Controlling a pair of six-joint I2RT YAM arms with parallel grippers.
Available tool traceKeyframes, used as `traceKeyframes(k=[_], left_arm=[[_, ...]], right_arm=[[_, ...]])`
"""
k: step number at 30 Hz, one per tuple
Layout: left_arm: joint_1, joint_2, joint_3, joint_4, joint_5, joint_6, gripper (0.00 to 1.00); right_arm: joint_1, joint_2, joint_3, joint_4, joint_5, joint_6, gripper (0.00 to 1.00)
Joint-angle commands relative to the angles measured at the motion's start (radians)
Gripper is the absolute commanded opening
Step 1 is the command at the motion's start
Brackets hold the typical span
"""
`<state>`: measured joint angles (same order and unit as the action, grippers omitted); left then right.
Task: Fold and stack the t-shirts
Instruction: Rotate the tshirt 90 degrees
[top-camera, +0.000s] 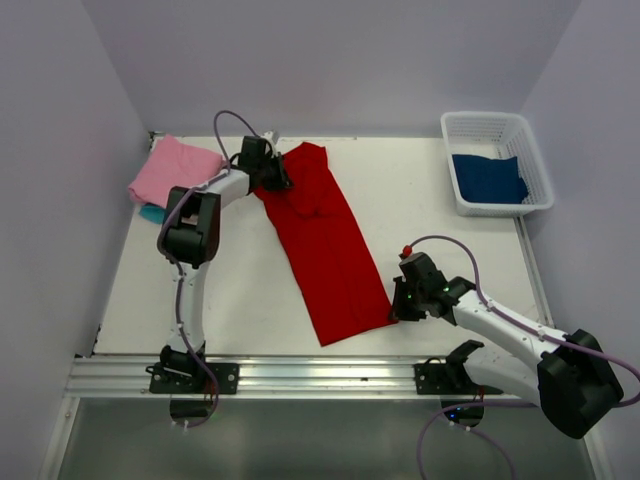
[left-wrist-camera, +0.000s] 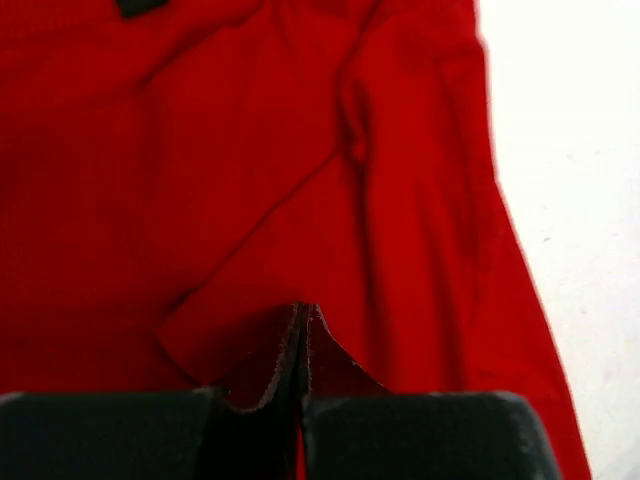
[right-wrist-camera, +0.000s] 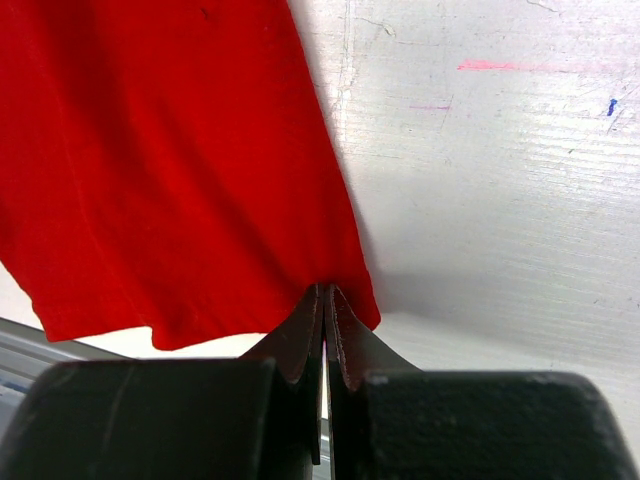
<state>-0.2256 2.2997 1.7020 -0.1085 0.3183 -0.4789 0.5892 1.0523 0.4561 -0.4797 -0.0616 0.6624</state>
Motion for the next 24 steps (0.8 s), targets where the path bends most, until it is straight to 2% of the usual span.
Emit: traceKeyframes(k=[1,12,24], left_arm=[[-0.011,0.012,0.031,-0.062,-0.042,0.034,0.0],[-0.014,0.115,0.22,-0.215,-0.263,0.1,0.0],[0.02,0.268,0.449,-0.215,-0.269,0.152,0.0]], right_arm=[[0.006,-0.011,0.012,-0.011,0.022,0.008,0.0],[0.004,-0.014,0.013,-0.025,0.023,0.014,0.0],[0.008,-0.011,0.016,-0.036,0.032,0.025,0.0]])
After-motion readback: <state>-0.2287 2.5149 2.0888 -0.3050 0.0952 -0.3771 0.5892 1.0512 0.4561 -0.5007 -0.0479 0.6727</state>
